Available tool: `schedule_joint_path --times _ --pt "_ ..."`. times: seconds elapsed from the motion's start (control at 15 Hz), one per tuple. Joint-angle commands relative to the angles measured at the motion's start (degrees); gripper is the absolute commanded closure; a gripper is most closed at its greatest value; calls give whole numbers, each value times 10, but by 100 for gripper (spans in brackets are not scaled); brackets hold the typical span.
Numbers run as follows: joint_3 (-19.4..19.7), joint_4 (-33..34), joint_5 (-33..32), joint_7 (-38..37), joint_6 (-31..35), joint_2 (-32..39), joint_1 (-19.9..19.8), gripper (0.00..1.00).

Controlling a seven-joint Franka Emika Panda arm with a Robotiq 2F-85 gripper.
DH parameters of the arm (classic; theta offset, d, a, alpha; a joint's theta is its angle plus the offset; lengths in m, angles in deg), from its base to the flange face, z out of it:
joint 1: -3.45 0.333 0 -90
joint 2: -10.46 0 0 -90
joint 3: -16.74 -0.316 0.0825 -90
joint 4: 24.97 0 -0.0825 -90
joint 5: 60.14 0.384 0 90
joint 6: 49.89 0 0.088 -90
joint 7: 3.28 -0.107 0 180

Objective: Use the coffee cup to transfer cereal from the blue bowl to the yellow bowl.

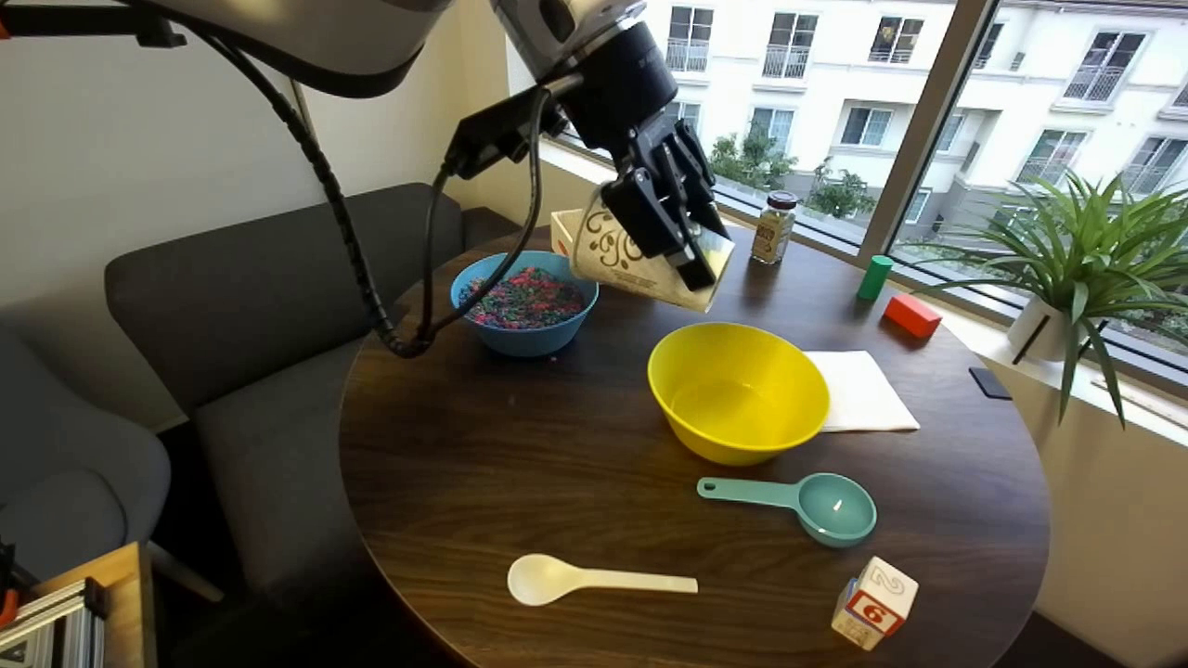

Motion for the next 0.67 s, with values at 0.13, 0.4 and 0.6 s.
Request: schedule_joint_path --times 0.13,0.4,0.6 --pt "16 21 -32 -45 -7 11 -20 64" --pt "29 33 -82 -75 -18 20 -32 64" --pt "35 42 -124 -95 -29 33 -35 64"
